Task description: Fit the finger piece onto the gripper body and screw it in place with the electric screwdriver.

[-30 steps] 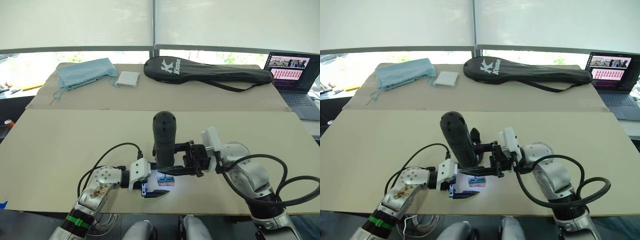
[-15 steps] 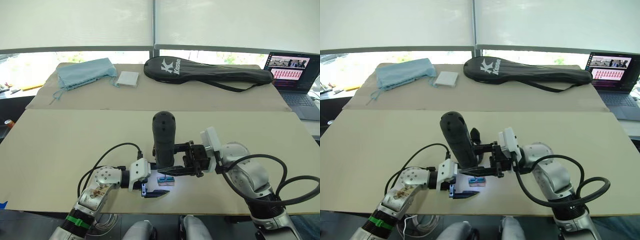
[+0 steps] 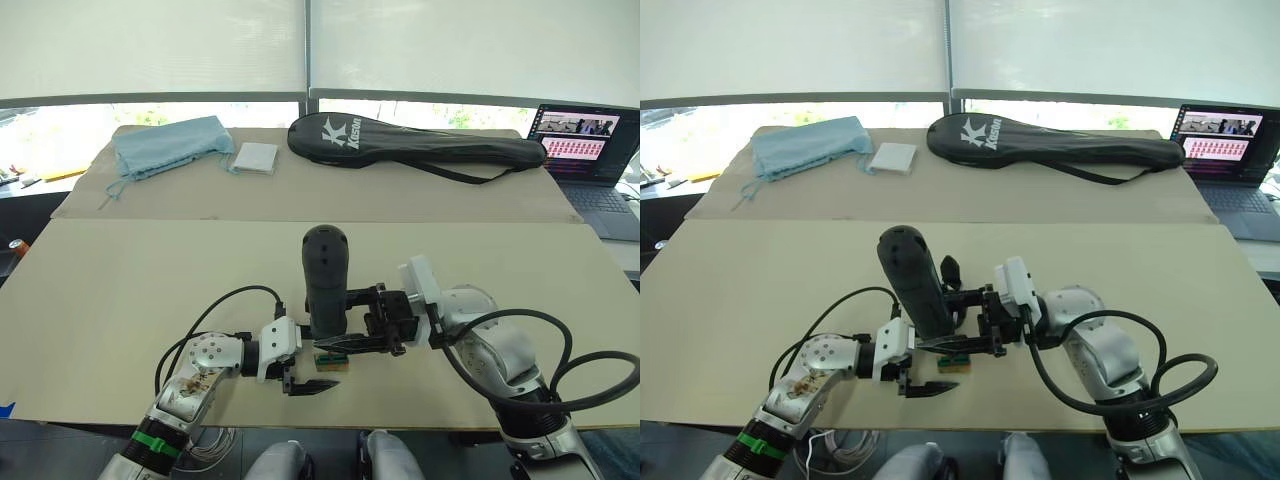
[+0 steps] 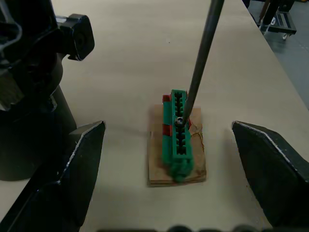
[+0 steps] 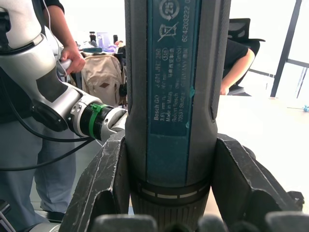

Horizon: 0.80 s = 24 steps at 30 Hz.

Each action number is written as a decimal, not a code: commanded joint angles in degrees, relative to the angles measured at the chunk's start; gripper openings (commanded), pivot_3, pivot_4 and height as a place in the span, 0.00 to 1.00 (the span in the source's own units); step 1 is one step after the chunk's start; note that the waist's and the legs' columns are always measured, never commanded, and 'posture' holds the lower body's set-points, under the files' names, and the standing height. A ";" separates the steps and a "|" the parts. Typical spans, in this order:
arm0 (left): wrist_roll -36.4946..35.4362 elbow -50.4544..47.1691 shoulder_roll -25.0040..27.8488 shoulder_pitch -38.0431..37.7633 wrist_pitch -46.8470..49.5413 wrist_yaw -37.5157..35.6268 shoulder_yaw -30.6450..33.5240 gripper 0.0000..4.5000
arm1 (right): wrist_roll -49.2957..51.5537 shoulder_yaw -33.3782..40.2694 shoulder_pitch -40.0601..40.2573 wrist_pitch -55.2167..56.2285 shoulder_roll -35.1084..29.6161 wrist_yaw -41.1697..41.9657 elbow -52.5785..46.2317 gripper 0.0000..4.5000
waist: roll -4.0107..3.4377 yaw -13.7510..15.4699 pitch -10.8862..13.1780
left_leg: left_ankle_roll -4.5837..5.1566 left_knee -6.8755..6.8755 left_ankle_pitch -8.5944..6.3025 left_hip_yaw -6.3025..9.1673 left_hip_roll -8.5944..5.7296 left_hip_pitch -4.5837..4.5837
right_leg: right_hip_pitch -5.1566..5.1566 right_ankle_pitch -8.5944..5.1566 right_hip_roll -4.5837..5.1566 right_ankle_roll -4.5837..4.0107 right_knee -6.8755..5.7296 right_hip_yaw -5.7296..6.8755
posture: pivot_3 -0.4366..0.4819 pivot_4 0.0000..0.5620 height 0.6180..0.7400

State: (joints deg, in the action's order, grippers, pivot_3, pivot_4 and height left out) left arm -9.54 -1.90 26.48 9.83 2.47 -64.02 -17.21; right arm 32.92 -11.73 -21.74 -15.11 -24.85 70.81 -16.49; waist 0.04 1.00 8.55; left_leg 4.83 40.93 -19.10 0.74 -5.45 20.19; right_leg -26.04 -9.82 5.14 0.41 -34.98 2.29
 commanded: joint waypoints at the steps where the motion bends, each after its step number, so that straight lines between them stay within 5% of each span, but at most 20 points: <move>1: 0.90 2.01 -0.01 -1.57 0.62 -0.21 -2.39 0.98 | 1.38 0.54 -0.63 0.43 0.31 0.06 -2.24 0.43 | 0.00 0.00 0.00 | 0.00 0.00 0.00 0.00 0.00 0.00 | 0.00 0.00 0.00 0.00 0.00 0.00 | 0.48 0.27 1.00; 24: 1.01 3.31 0.07 -1.46 -0.43 -0.41 -2.23 0.98 | 3.73 1.52 -0.89 -0.50 0.06 0.07 -2.68 0.43 | 0.00 -0.02 0.00 | 0.00 0.00 0.00 0.00 0.00 0.00 | 0.00 0.00 0.00 0.00 0.00 0.00 | 0.48 0.27 1.00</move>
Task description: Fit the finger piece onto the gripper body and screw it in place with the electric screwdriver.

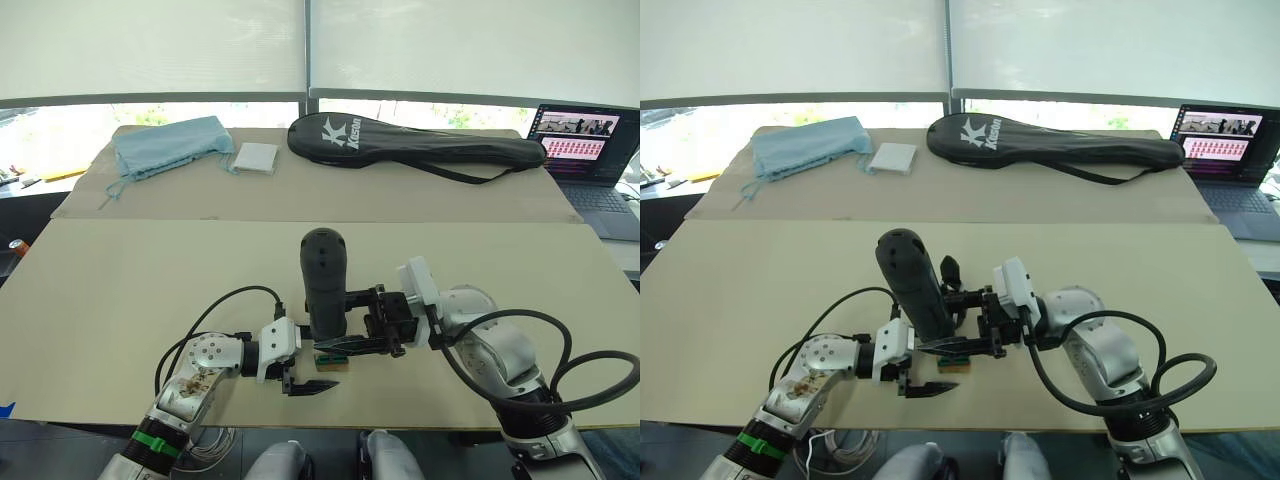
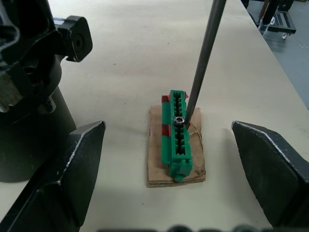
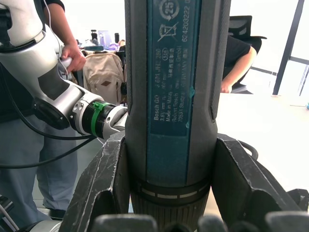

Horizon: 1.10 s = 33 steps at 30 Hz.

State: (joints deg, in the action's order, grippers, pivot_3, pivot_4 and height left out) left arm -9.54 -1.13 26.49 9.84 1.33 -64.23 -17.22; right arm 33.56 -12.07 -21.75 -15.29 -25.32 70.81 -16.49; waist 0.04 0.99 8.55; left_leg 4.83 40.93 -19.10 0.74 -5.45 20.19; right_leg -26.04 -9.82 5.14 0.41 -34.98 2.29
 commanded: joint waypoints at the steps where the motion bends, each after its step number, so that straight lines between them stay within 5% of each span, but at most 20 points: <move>1: 1.00 2.58 0.05 -1.46 0.70 -0.20 -2.21 0.98 | 3.35 1.90 -0.93 -0.39 0.51 0.05 -2.73 0.43 | 0.00 0.00 0.00 | 0.00 0.00 0.00 0.00 0.00 0.00 | 0.00 0.00 0.00 0.00 0.00 0.00 | 0.48 0.27 1.00; 33: 1.04 2.20 -0.12 -1.67 0.80 0.03 -2.40 0.98 | 2.13 2.24 -1.24 1.16 0.90 -0.33 -1.28 0.43 | -0.01 -0.01 -0.01 | 0.00 0.00 0.00 0.00 0.00 0.00 | 0.00 0.00 0.00 0.00 0.00 0.00 | 0.48 0.27 1.00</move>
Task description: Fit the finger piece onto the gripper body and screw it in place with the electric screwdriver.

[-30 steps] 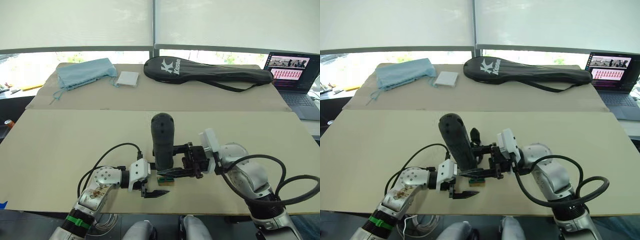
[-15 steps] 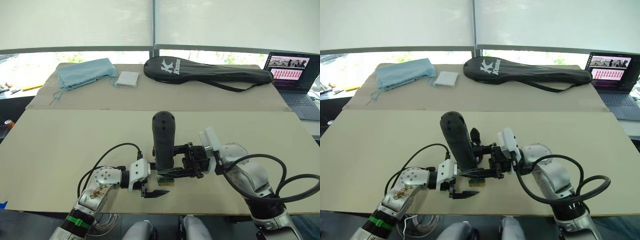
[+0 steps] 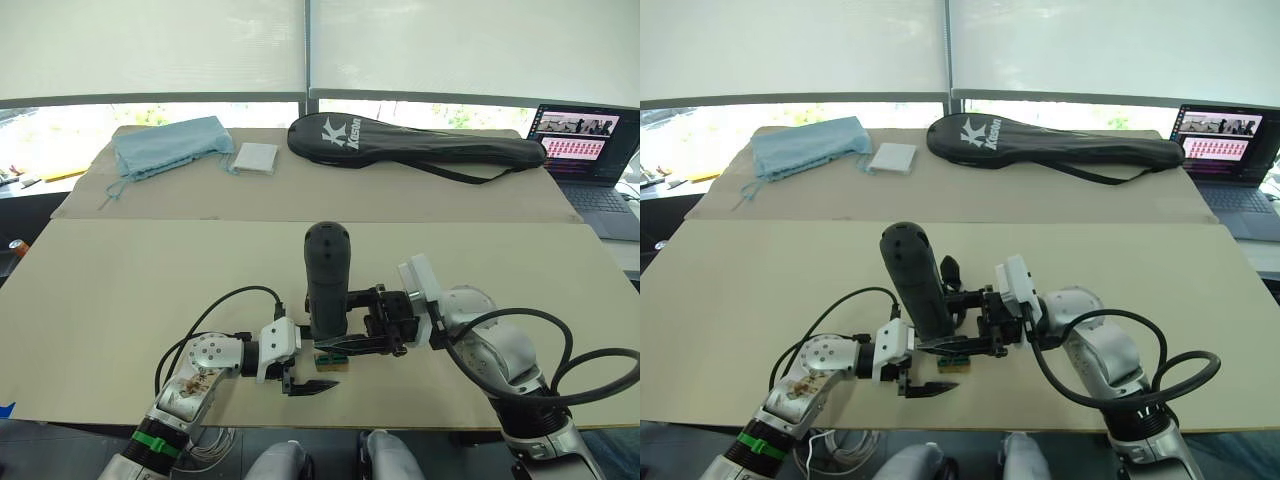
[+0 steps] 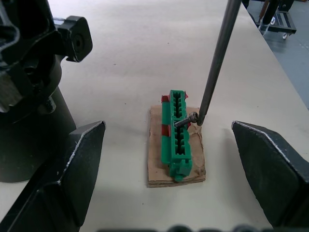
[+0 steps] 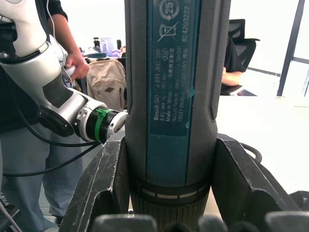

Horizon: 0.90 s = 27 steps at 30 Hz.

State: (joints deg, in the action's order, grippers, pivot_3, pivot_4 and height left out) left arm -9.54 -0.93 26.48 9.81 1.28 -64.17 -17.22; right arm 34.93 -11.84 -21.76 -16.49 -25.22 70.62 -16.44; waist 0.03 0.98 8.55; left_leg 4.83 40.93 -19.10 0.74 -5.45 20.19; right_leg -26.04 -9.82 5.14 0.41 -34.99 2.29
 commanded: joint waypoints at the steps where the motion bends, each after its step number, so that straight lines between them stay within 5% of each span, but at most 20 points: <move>1: 1.03 1.97 -0.11 -1.64 0.89 -0.02 -2.41 0.98 | 0.71 2.01 -1.26 2.46 0.86 -0.17 -1.26 0.43 | 0.00 0.00 0.00 | 0.00 0.00 0.00 0.00 0.00 0.00 | 0.00 0.00 0.00 0.00 0.00 0.00 | 0.48 0.27 1.00; 27: 1.32 3.09 -0.77 -1.38 0.38 0.23 -2.57 0.98 | 1.44 2.08 -0.94 0.80 0.53 -0.05 -0.36 0.43 | -0.05 0.11 -0.03 | 0.00 0.01 0.00 0.00 0.00 -0.01 | 0.02 0.00 0.01 0.00 0.00 0.00 | 0.48 0.27 1.00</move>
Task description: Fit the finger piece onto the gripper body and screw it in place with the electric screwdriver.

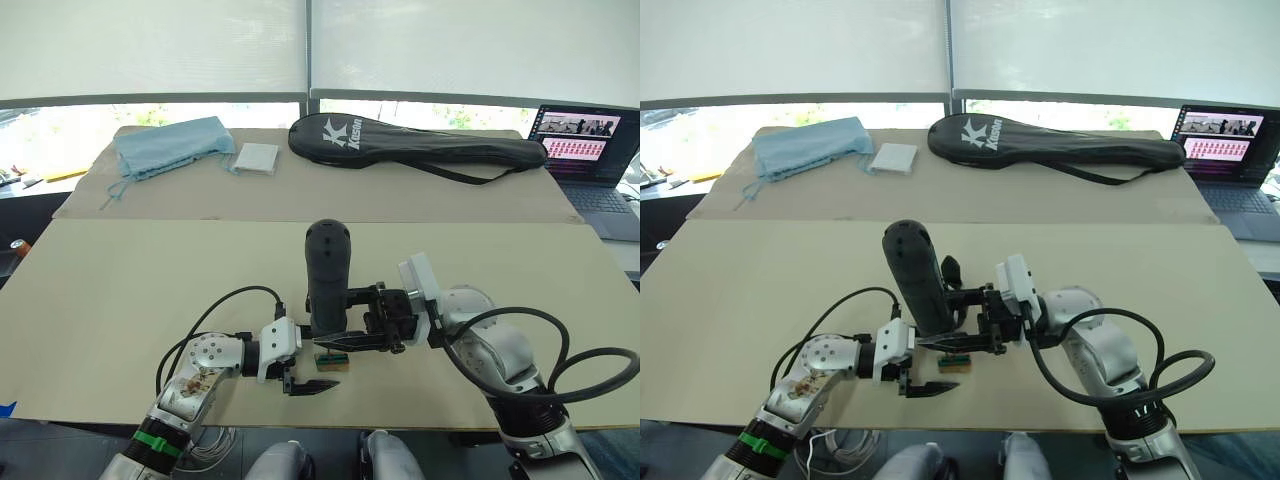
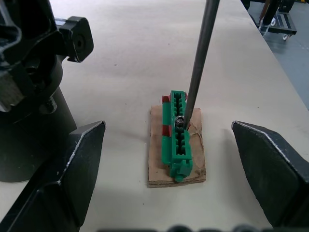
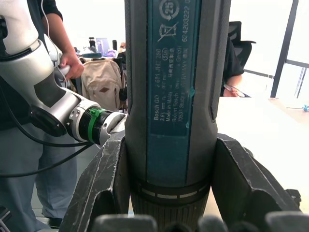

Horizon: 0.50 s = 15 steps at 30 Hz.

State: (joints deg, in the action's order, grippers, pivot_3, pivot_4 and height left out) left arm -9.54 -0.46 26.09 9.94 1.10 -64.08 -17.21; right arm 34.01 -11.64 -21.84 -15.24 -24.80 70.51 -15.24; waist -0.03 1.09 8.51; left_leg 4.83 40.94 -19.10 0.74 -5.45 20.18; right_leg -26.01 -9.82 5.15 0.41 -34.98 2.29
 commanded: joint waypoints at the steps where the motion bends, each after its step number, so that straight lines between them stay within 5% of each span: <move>1: 1.31 2.63 -0.40 -1.51 0.56 0.15 -2.59 0.98 | 2.63 1.94 -0.82 -0.74 0.08 0.01 -1.64 0.43 | 0.00 0.00 0.00 | 0.00 0.00 0.00 0.00 0.00 0.00 | 0.00 0.00 0.00 0.00 0.00 0.00 | 0.48 0.27 1.00; 15: 1.09 1.29 -0.22 -1.22 1.72 0.28 -2.54 0.98 | 3.68 2.79 -1.01 -2.49 0.35 -0.31 -1.40 0.43 | 0.00 0.04 0.00 | 0.00 0.00 0.00 0.00 0.00 0.00 | 0.00 0.00 0.01 0.00 0.00 -0.01 | 0.48 0.27 1.00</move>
State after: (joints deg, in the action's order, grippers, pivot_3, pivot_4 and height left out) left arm -9.53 -0.95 26.08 9.97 1.34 -63.92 -17.21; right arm 35.81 -10.42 -21.83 -18.17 -24.87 69.91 -15.24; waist -0.03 1.12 8.51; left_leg 4.83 40.94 -19.10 0.74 -5.45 20.18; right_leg -26.01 -9.82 5.16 0.41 -34.99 2.28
